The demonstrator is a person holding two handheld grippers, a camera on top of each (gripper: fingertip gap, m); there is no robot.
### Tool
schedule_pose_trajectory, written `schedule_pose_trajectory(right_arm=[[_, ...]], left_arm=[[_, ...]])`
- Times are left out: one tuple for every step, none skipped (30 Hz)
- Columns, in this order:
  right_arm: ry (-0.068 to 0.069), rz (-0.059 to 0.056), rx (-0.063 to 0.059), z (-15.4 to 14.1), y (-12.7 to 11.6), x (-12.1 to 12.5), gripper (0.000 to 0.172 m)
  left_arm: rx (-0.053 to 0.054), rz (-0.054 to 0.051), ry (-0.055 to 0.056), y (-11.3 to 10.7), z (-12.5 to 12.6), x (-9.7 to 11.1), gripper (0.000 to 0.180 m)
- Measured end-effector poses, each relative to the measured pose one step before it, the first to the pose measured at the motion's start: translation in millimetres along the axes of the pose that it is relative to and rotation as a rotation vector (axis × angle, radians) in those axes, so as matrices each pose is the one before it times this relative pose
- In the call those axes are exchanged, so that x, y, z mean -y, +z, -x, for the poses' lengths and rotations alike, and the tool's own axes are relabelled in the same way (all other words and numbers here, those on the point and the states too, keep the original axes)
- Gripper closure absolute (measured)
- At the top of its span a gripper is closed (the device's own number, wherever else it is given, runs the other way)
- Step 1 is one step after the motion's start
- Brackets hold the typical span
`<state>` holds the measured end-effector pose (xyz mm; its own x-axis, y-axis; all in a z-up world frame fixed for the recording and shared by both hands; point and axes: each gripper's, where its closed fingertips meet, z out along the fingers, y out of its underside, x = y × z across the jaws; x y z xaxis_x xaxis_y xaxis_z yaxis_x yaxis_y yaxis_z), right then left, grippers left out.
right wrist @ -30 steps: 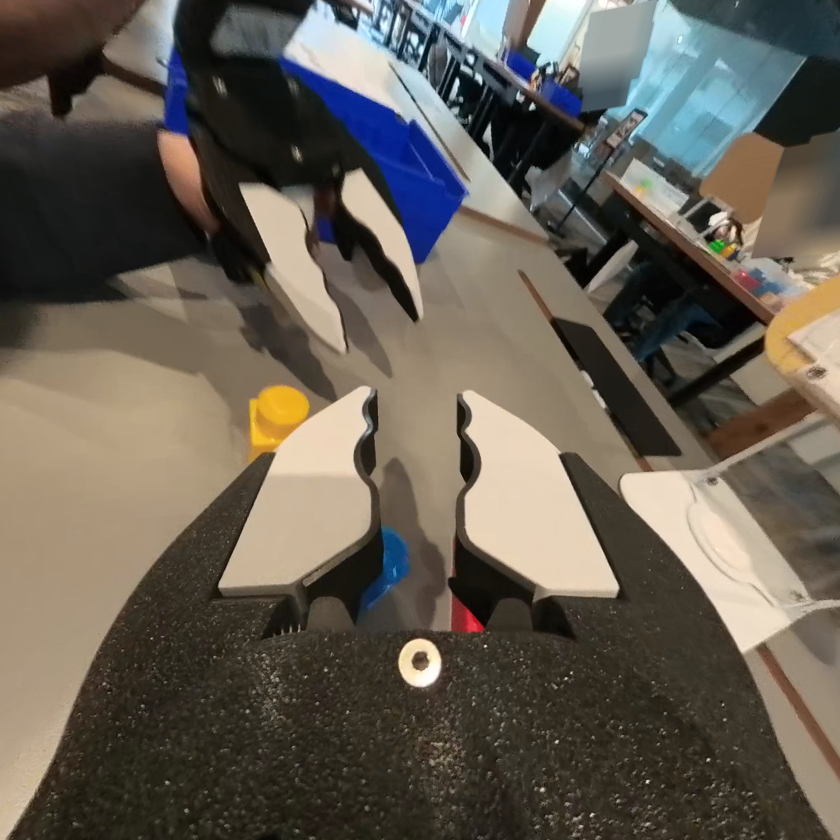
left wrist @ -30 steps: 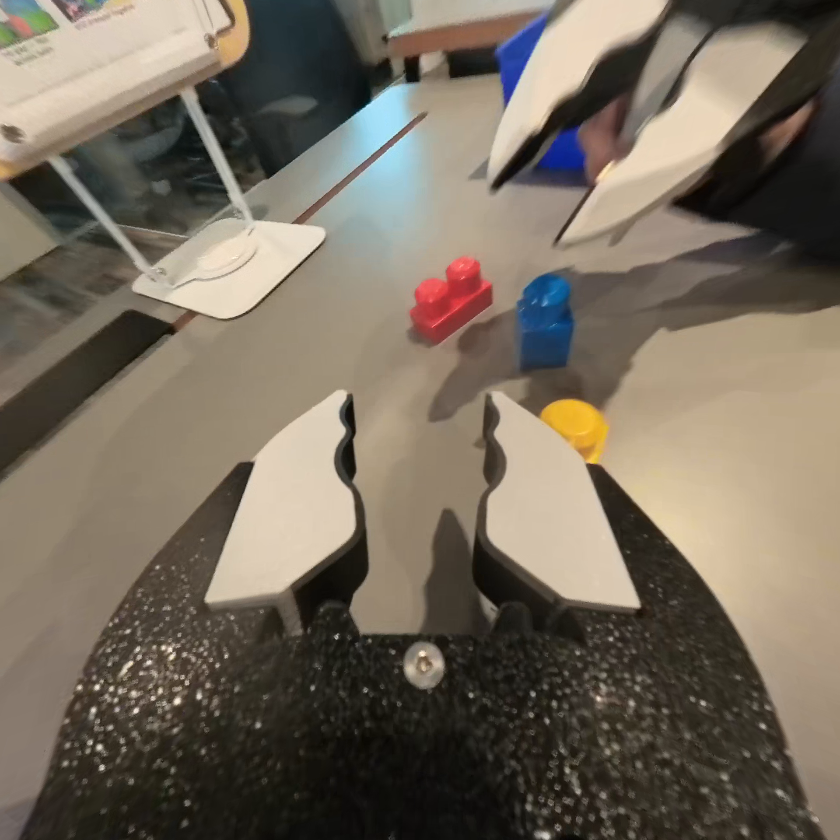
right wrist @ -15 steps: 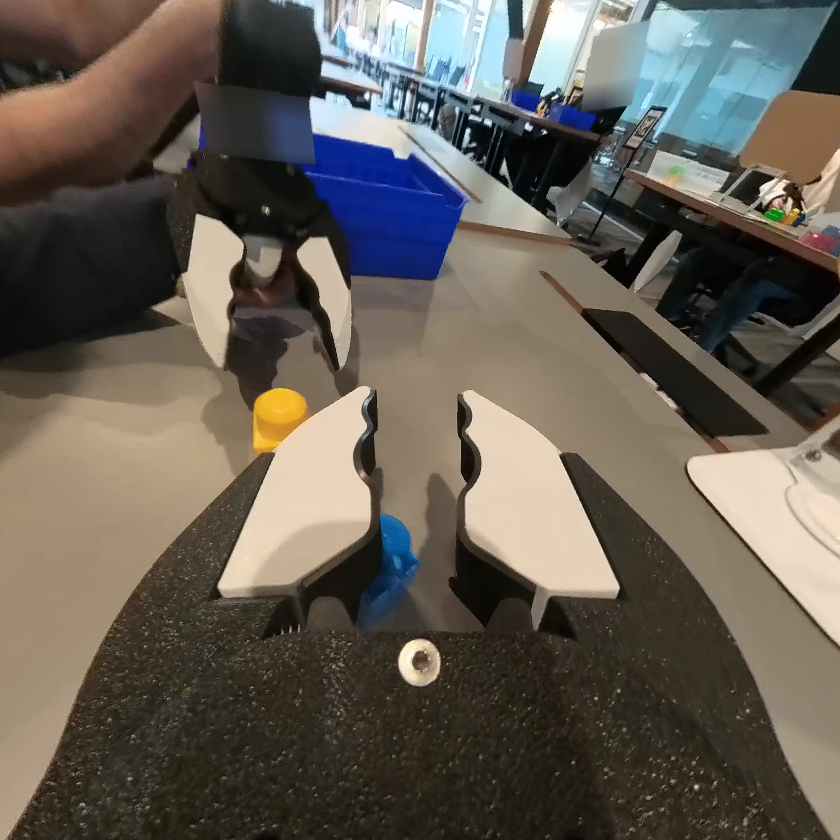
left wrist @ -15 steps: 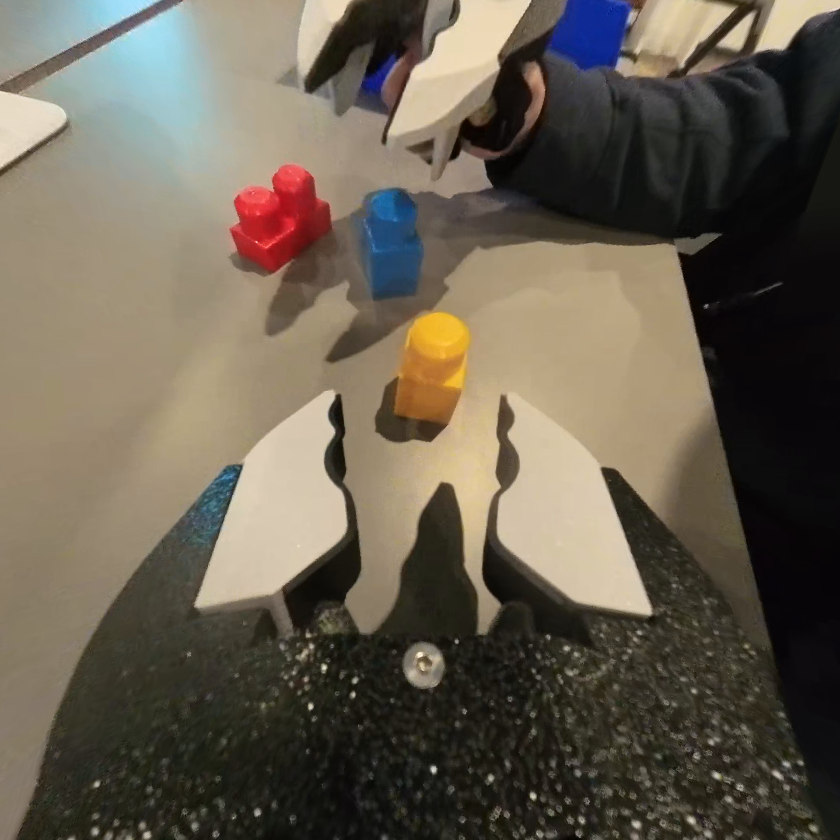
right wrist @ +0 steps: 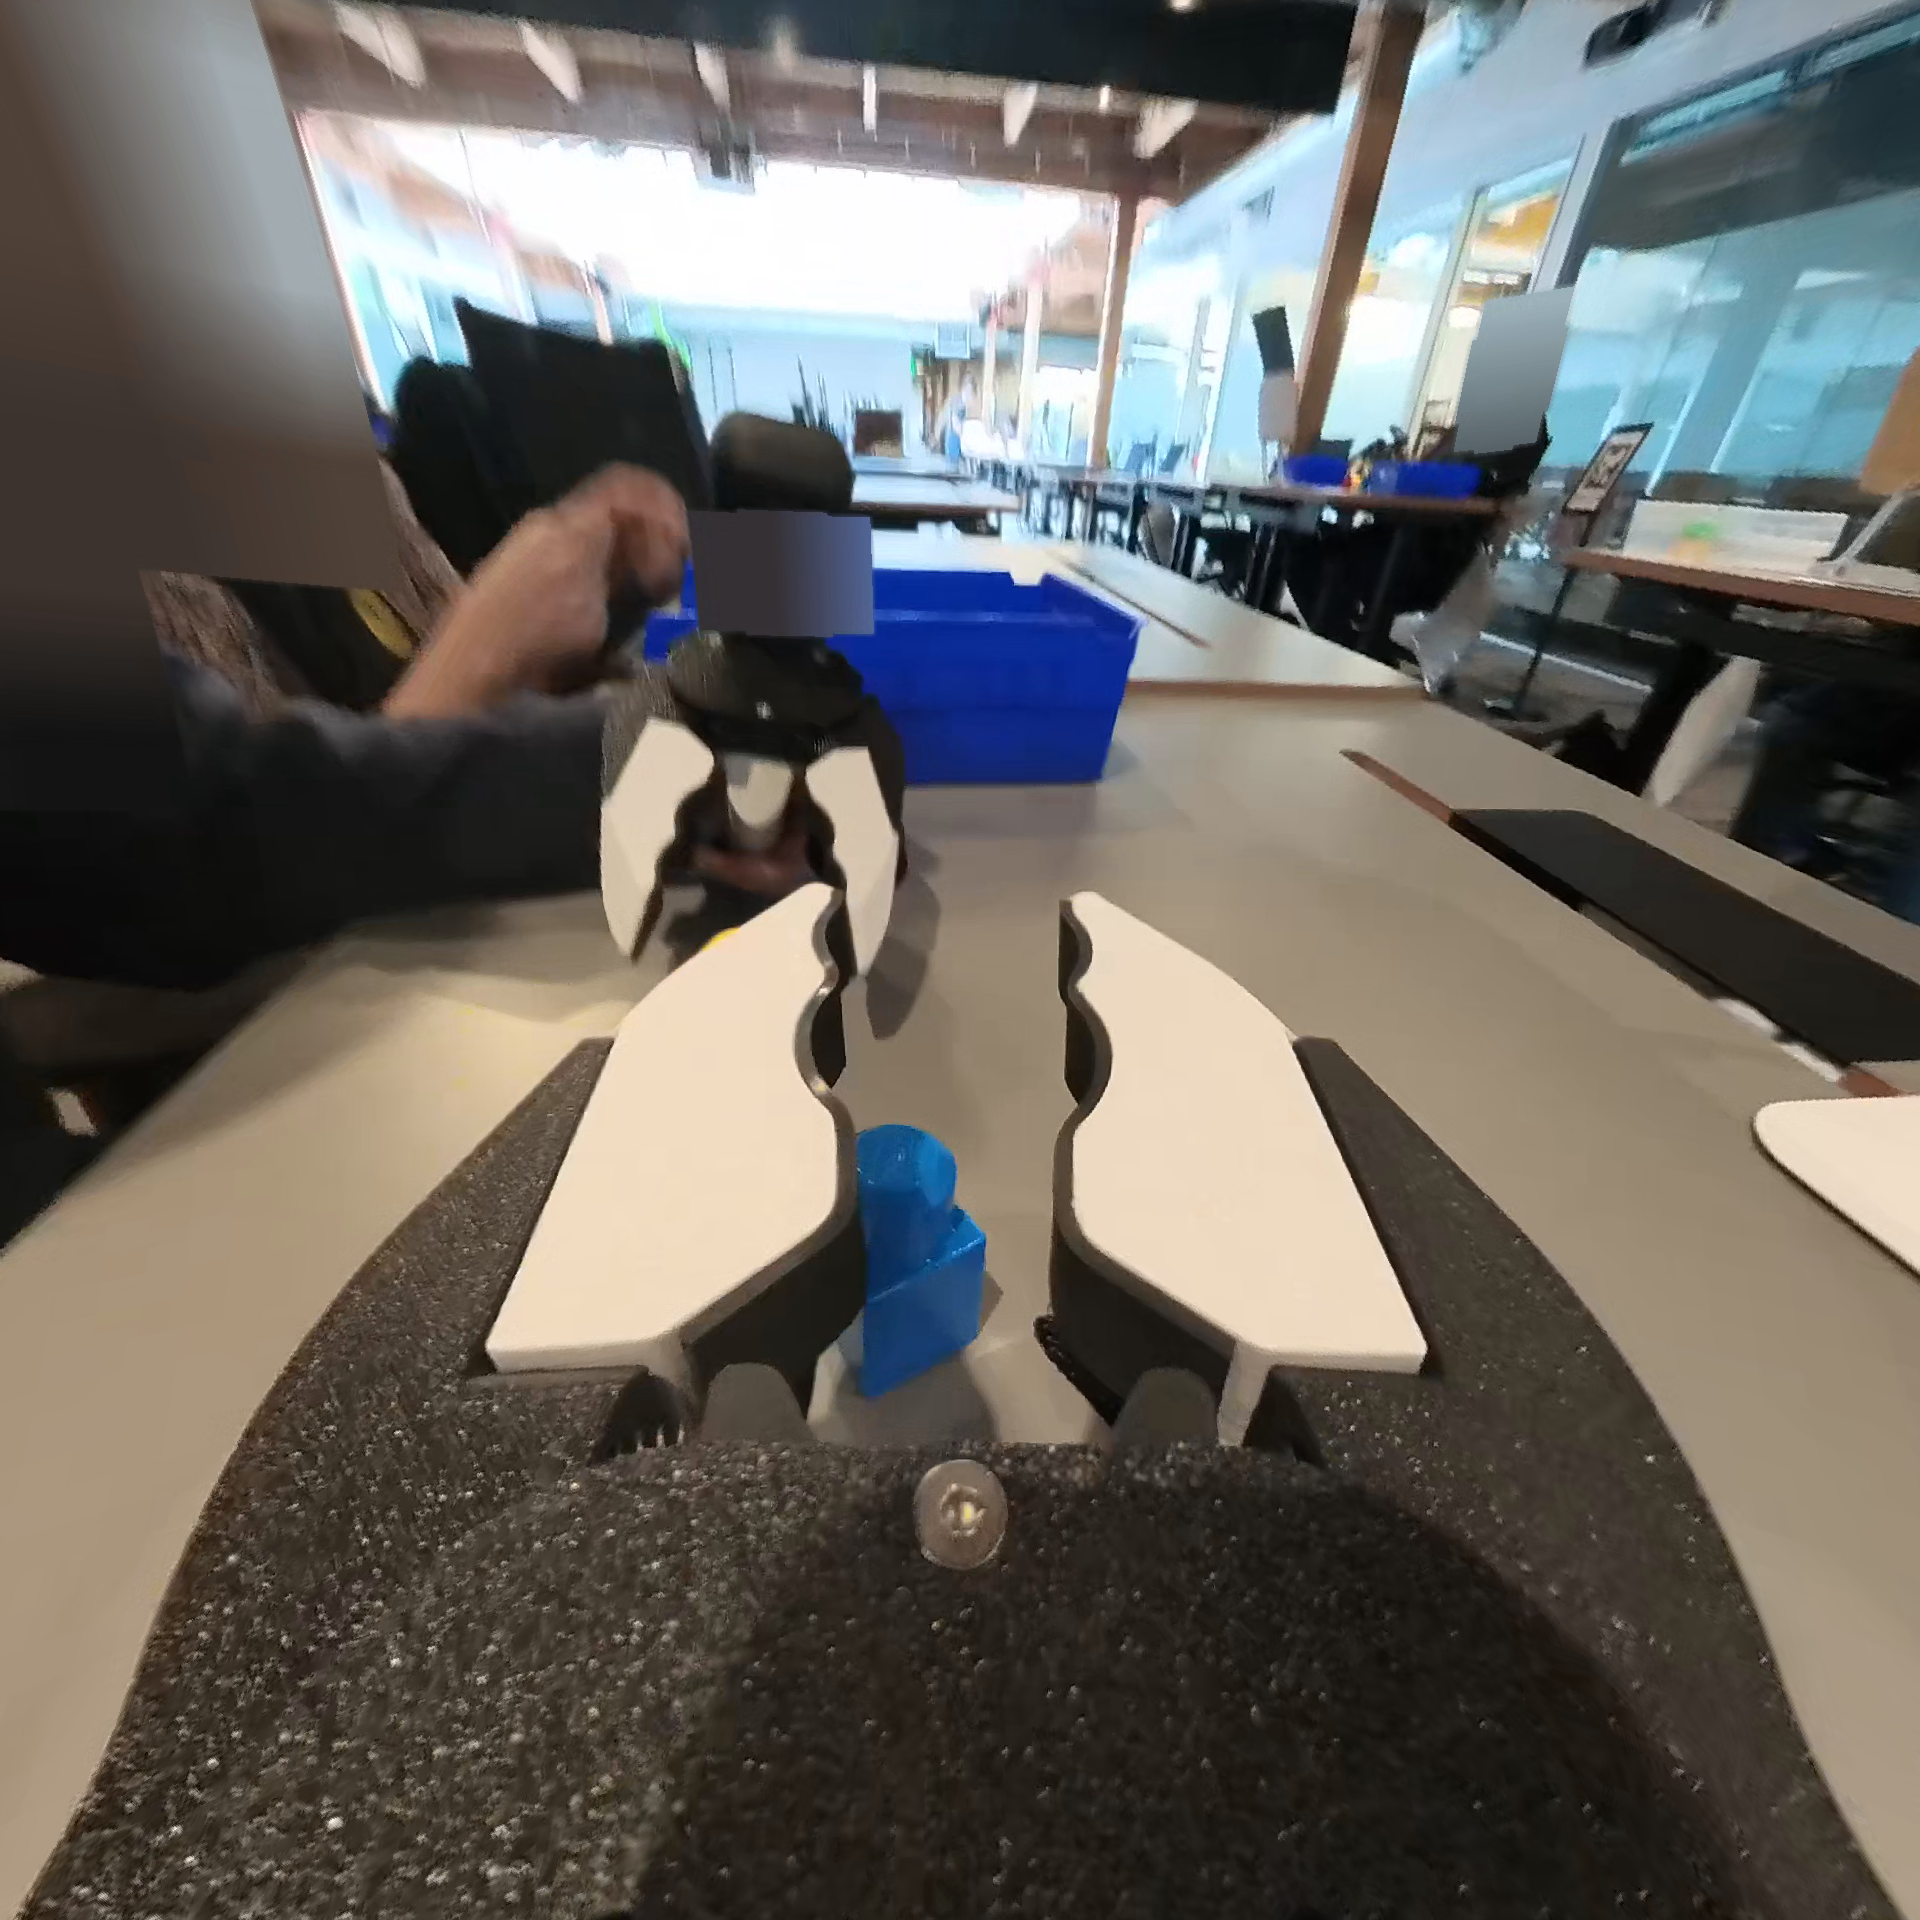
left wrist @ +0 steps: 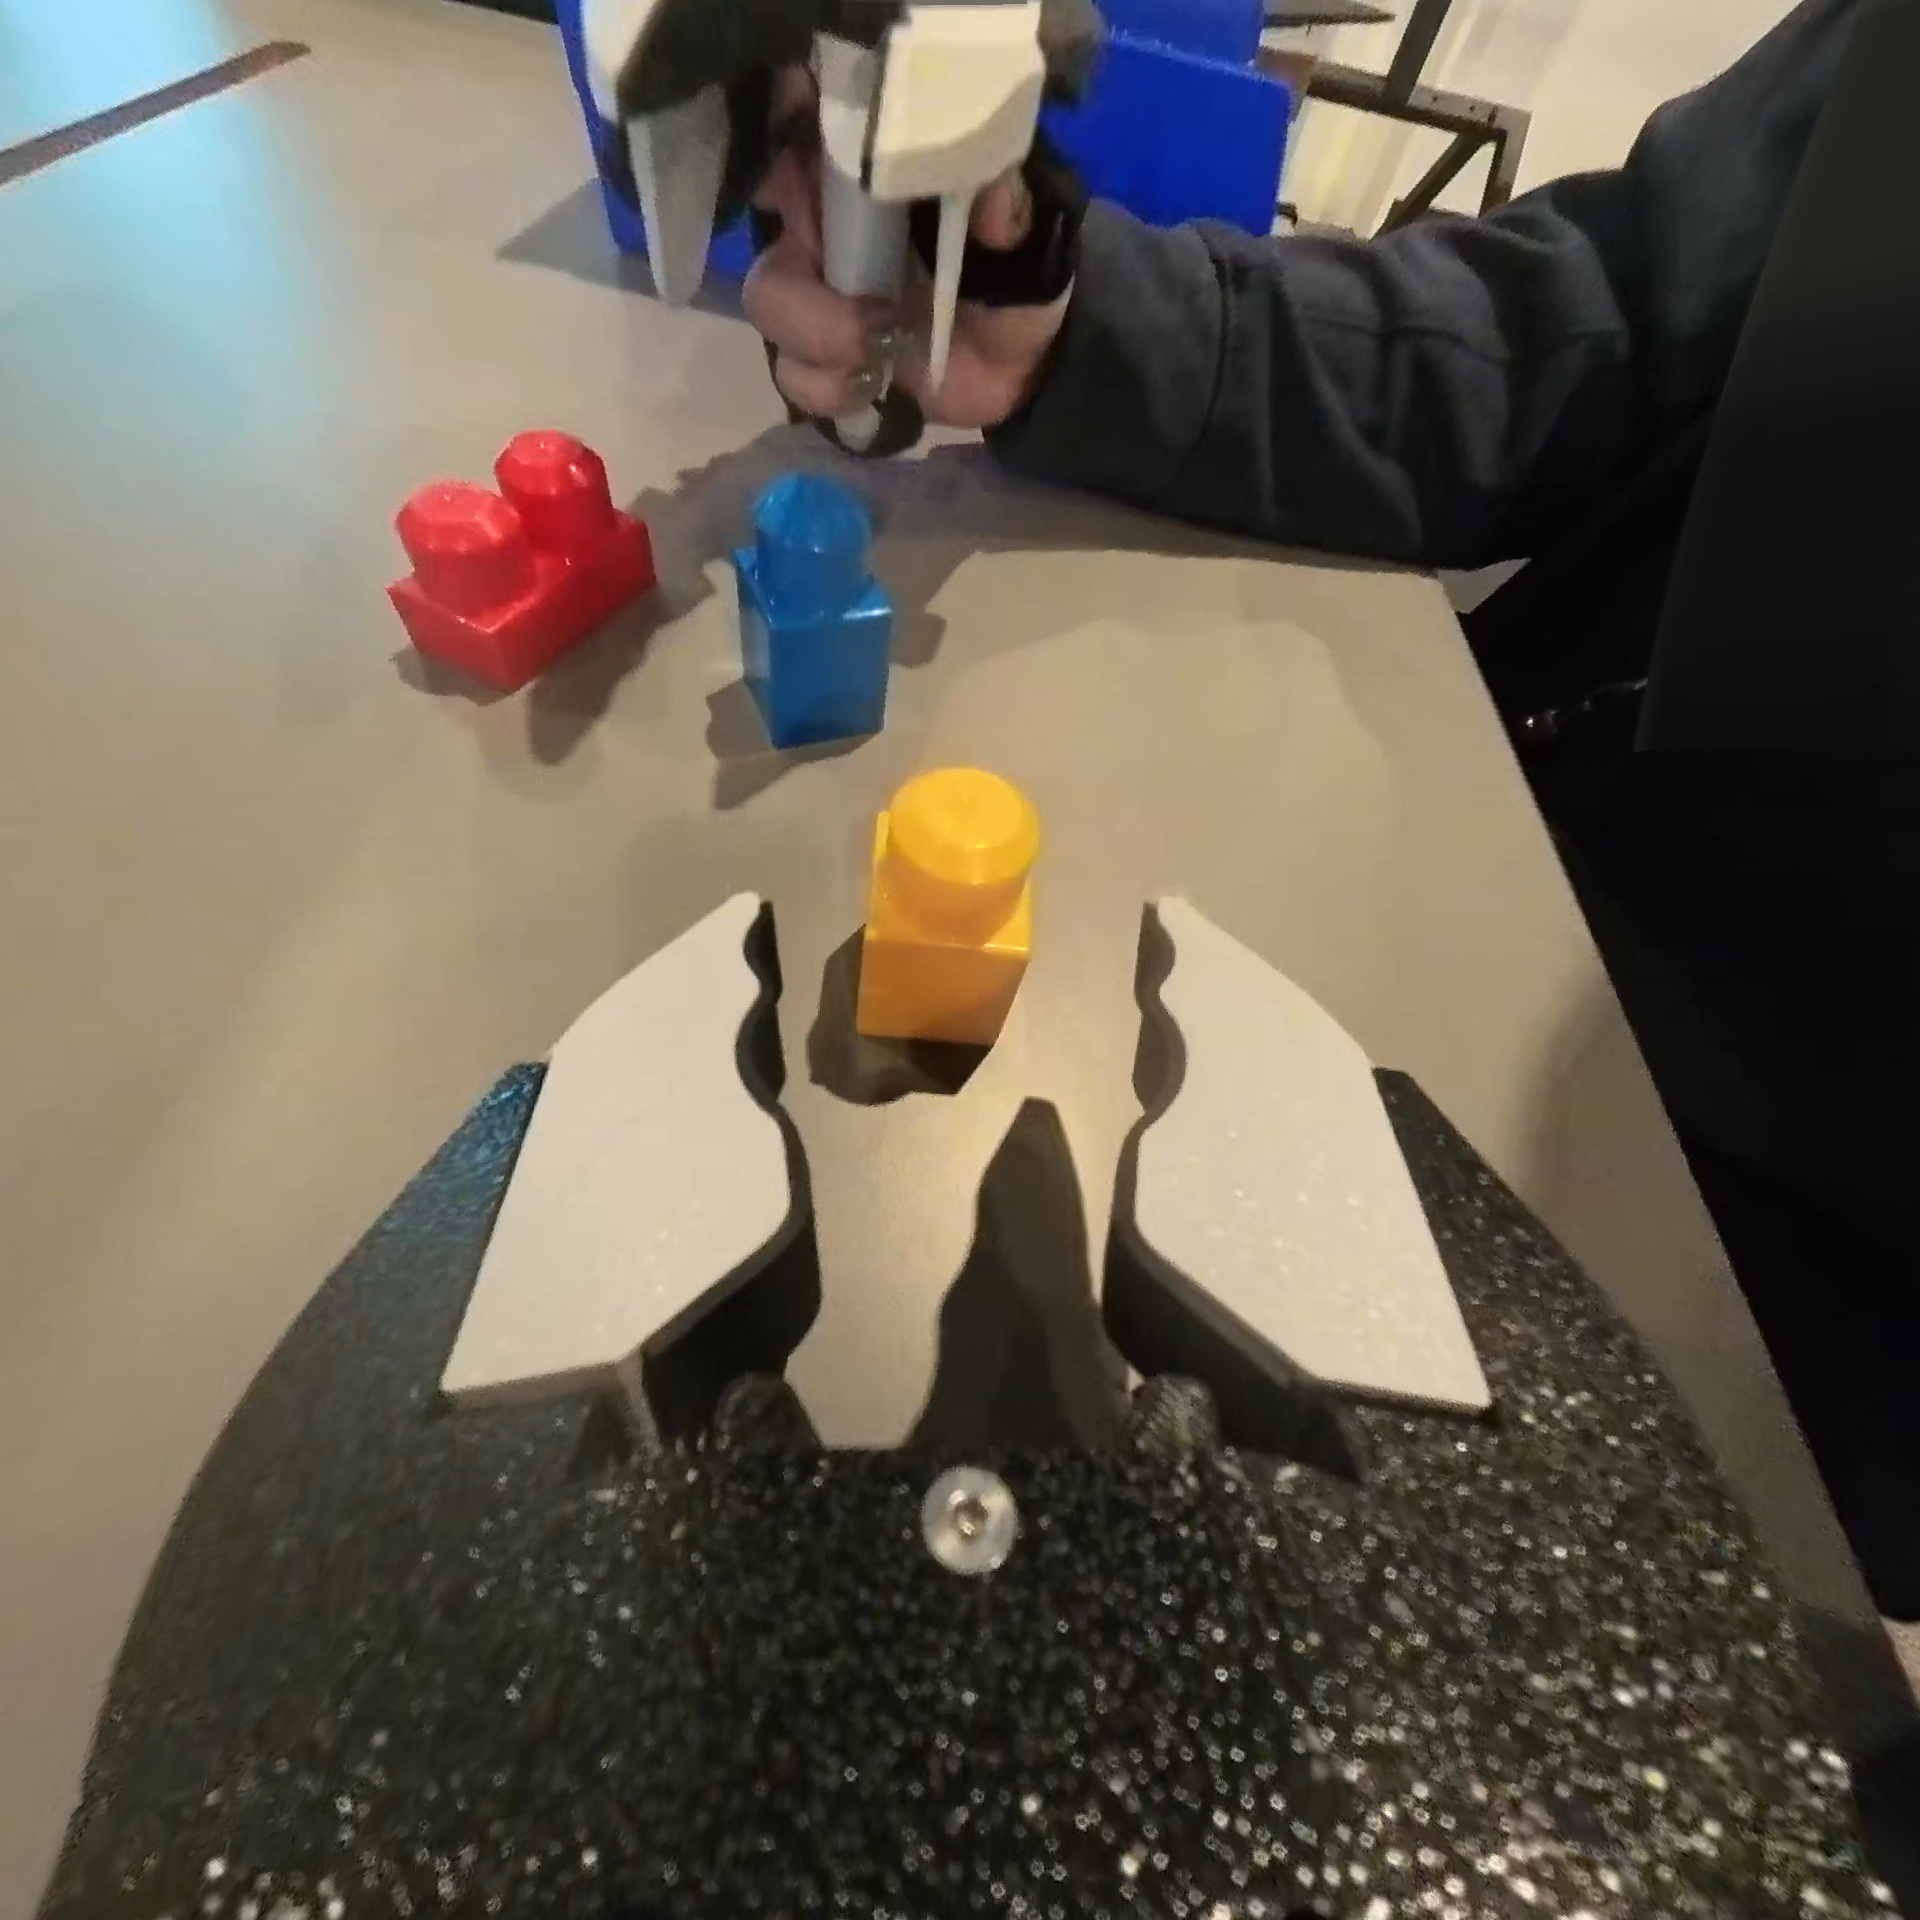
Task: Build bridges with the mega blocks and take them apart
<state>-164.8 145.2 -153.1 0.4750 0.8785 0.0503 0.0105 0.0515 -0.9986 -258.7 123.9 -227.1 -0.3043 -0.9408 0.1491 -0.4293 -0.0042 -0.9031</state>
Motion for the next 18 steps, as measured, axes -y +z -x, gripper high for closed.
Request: schedule_pose_trajectory(right_arm=[[0.0101,-0.0099,-0.0003,-0.84,-1.42,-0.06,0.133],[0.0080,-0.0043,-0.0012,-0.58,-1.21,-0.55,0.133],[0.0051,0.0006,-0.0008,-0.39,-0.51,-1.39,0.133],[0.0041,0.0027,-0.0006,-0.23,-0.65,-1.16,0.133],[0.0026,0.0030,0.0007,-0.13,-0.57,-0.79,0.133],[0.0012,0.0042,0.0020,0.12,-0.52,-0.94,0.133],[-0.0010,0.0074,0.0031,1.41,-0.44,-1.44,0.133],[-0.0041,0.0089,0.0032,1.34,-0.27,-1.24,0.134],[-0.0048,0.0064,-0.0011,1.15,-1.21,-1.18,0.134],[-0.0027,-0.0018,-0.0041,0.02,-2.53,-0.25,0.133],[0.0020,-0.0129,-0.0067,-0.68,-2.63,1.07,0.134],[0.0032,-0.0229,-0.0055,-0.31,-2.26,2.64,0.134],[0.0007,-0.0229,-0.0045,-0.07,-2.09,3.13,0.133],[-0.0039,-0.0187,-0.0110,0.30,-0.68,4.02,0.133],[-0.0107,-0.0156,-0.0171,-2.08,-3.35,2.52,0.133],[-0.0141,-0.0166,-0.0224,-2.51,-2.73,2.61,0.132],[-0.0135,-0.0179,-0.0209,-2.63,-2.07,2.17,0.132],[-0.0105,-0.0137,-0.0218,-1.80,-2.36,1.23,0.131]], left_arm=[[0.0031,0.0151,0.0052,1.46,-0.22,-1.64,0.115],[0.0042,0.0151,0.0028,1.39,0.04,-1.69,0.116],[0.0024,0.0160,0.0008,1.33,-0.24,-1.86,0.116],[0.0036,0.0155,-0.0003,1.47,0.19,-1.76,0.117],[0.0039,0.0158,-0.0014,1.49,0.16,-1.85,0.117],[0.0026,0.0159,0.0008,1.64,-0.23,-1.67,0.116],[0.0022,0.0155,0.0022,1.61,-0.31,-1.62,0.116],[0.0013,0.0161,0.0017,1.75,-0.41,-1.77,0.116],[0.0013,0.0135,0.0003,1.46,-0.25,-1.39,0.116],[0.0016,0.0077,-0.0016,0.92,0.17,-0.78,0.116],[0.0038,-0.0011,-0.0049,0.19,0.62,0.29,0.116],[0.0027,-0.0093,-0.0075,-0.57,0.37,1.23,0.116],[0.0004,-0.0100,-0.0076,-0.83,-0.14,1.35,0.115],[0.0075,-0.0078,-0.0055,-0.97,0.64,1.39,0.113],[0.0184,-0.0093,-0.0041,-0.97,1.93,1.86,0.112],[0.0269,-0.0110,-0.0070,-0.84,2.98,2.36,0.110],[0.0269,-0.0130,-0.0072,-0.70,2.49,3.26,0.107],[0.0263,-0.0173,-0.0051,-0.53,1.84,4.35,0.106]])
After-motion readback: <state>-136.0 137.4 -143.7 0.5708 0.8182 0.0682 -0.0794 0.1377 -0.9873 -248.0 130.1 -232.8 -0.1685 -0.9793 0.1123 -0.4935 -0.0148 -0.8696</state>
